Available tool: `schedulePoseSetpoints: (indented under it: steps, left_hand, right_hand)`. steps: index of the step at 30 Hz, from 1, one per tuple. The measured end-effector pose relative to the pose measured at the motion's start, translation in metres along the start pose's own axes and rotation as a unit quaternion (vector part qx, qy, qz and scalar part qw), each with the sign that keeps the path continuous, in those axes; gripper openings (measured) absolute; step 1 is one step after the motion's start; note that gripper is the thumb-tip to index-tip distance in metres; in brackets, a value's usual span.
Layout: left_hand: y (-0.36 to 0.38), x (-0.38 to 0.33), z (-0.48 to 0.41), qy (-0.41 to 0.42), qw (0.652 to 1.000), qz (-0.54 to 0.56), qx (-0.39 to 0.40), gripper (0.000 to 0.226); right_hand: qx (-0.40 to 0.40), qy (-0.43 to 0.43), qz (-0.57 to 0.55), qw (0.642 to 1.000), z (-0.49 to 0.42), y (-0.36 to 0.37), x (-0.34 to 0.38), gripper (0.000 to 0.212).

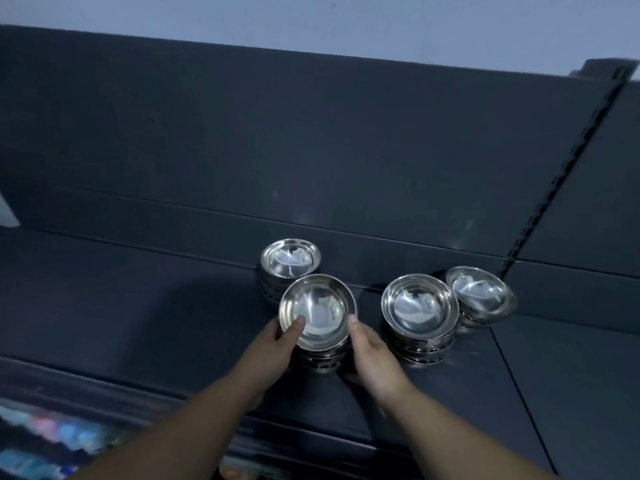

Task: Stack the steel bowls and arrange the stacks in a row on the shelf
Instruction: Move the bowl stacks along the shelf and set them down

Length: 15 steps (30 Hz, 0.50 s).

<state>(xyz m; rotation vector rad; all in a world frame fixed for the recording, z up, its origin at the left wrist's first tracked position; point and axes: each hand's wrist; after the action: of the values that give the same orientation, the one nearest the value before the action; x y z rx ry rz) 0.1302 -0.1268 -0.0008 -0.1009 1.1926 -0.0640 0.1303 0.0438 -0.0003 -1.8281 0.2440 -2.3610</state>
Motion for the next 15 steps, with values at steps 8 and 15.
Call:
schedulePoseSetpoints:
  steps: [8, 15]
  left_hand:
    - [0.015, 0.0, 0.025, 0.029, 0.999, -0.028, 0.018, 0.059]
    - [0.11, -0.014, 0.093, 0.094, 0.992, -0.068, 0.049, 0.032]
  right_hand:
    - [-0.028, 0.025, -0.058, 0.998, 0.04, -0.015, -0.002, 0.064]
    - [-0.083, -0.009, -0.101, 0.991, 0.111, -0.109, -0.028, 0.026]
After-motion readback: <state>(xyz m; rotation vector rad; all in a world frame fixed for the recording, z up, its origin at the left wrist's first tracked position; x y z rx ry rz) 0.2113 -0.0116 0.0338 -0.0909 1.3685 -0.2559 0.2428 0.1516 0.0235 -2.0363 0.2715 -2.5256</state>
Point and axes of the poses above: each hand's wrist, its own z-axis away from the middle knuckle, its own y-axis out of the palm, x = y × z, and after that the axes turned 3 degrees about -y, right-handed
